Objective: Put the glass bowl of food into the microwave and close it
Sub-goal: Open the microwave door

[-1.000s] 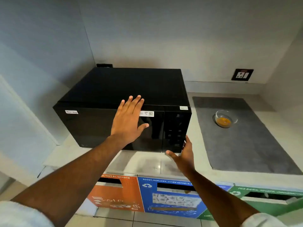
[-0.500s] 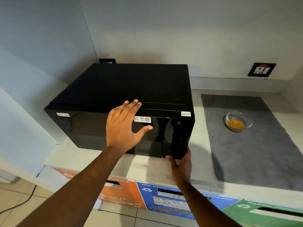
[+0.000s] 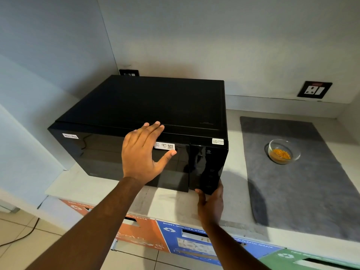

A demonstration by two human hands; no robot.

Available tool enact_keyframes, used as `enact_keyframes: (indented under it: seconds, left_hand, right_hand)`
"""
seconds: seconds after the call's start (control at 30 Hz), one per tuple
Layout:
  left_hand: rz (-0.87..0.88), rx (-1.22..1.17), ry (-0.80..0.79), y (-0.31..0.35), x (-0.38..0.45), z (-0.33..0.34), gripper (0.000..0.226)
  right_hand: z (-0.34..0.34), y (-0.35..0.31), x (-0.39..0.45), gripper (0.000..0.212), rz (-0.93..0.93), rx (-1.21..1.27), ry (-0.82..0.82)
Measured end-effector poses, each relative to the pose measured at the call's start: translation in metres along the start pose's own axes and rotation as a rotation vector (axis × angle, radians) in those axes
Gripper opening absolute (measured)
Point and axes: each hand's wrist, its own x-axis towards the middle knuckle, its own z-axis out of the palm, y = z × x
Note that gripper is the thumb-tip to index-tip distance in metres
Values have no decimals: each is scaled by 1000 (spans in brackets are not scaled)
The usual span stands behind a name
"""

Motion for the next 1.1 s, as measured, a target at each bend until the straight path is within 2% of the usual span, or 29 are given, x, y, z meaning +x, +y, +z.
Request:
enact_keyframes:
  seconds: [0.13, 0.27, 0.5, 0.63, 0.83, 0.97, 1.1]
  left_hand:
    - [-4, -45, -4, -3, -7, -5, 73]
    - [-25, -48, -93, 0, -9, -19, 74]
    - [-58, -47, -279, 9, -5, -47, 77]
    - [-43, -50, -372, 9, -10, -67, 77]
    - [-13, -77, -478, 0, -35, -102, 80]
    - [-44, -111, -530, -6, -54, -132, 89]
    - [-101, -129, -567, -13, -75, -167, 103]
  right_hand:
    - [2, -2, -1, 82, 14, -6, 19]
    - [-3, -6, -4, 80, -5, -12, 14]
    - [-33, -23, -8, 78, -27, 22, -152]
    - [-54, -53, -14, 76, -55, 54, -184]
    - [-80, -110, -27, 74, -145, 31, -126]
    - [-97, -146, -35, 79, -265, -75, -77]
    - [-110, -177, -39, 93, -414, -321, -60]
